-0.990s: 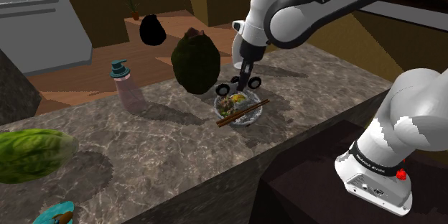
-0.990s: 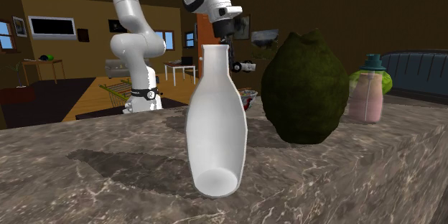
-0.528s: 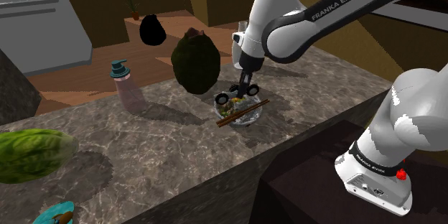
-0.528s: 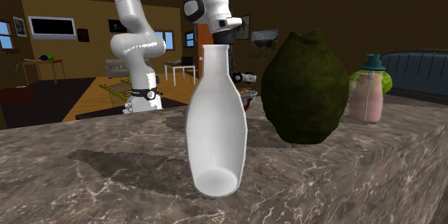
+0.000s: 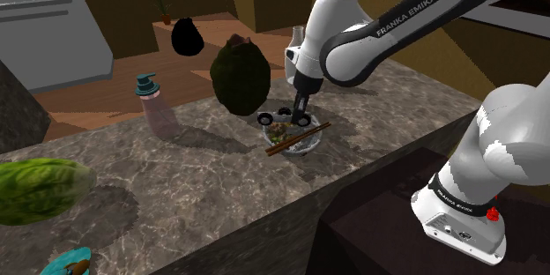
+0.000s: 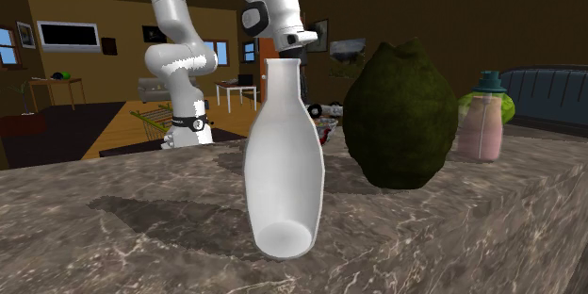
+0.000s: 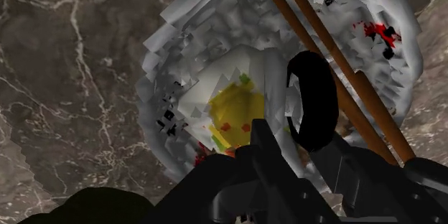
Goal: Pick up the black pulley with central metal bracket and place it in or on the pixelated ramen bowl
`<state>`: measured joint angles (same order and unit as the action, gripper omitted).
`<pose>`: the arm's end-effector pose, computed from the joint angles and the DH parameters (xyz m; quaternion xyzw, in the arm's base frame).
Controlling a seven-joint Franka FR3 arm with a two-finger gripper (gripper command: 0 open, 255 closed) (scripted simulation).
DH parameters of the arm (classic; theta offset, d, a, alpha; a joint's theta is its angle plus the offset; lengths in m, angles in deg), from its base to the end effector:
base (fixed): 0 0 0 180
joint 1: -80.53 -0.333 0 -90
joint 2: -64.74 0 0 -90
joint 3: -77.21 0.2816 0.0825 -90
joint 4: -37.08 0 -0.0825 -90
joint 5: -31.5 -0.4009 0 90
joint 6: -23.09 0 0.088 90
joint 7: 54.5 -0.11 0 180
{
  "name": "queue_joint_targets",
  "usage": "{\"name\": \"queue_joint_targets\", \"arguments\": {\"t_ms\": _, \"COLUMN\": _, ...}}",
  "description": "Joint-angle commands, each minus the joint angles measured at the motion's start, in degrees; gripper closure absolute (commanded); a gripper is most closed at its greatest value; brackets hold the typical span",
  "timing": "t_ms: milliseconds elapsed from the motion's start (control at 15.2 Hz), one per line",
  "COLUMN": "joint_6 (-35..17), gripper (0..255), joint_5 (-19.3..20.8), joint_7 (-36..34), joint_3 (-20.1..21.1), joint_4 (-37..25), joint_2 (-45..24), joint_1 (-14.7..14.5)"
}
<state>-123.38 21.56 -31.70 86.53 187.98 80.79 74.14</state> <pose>0.4367 0.1166 0.3106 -0.9590 -0.2630 -0.1025 0.0260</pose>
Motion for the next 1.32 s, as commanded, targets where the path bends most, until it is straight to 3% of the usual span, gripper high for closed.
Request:
{"name": "queue_joint_targets", "arguments": {"t_ms": 0, "joint_6": 0.0, "gripper": 255, "joint_5": 0.0, "joint_7": 0.0, "joint_3": 0.0, "joint_4": 0.0, "joint_2": 0.0, "joint_1": 0.0}}
{"name": "queue_joint_targets", "arguments": {"t_ms": 66, "joint_6": 0.0, "gripper": 255, "joint_5": 0.0, "joint_7": 0.0, "joint_3": 0.0, "joint_4": 0.0, "joint_2": 0.0, "joint_1": 0.0}}
{"name": "queue_joint_targets", "arguments": {"t_ms": 132, "joint_6": 0.0, "gripper": 0, "joint_5": 0.0, "joint_7": 0.0, "joint_3": 0.0, "joint_4": 0.0, "joint_2": 0.0, "joint_1": 0.0}}
{"name": "queue_joint_targets", "arguments": {"t_ms": 462, "joint_6": 0.0, "gripper": 0, "joint_5": 0.0, "joint_7": 0.0, "joint_3": 0.0, "joint_4": 0.0, "joint_2": 0.0, "joint_1": 0.0}}
{"name": "queue_joint_targets", "arguments": {"t_ms": 726, "joint_6": 8.7, "gripper": 0, "joint_5": 0.3, "joint_7": -0.1, "joint_3": -0.8, "joint_4": -1.8, "joint_2": 6.8, "joint_1": 0.2}}
{"name": "queue_joint_targets", "arguments": {"t_ms": 1254, "joint_6": 8.7, "gripper": 0, "joint_5": 0.3, "joint_7": -0.1, "joint_3": -0.8, "joint_4": -1.8, "joint_2": 6.8, "joint_1": 0.2}}
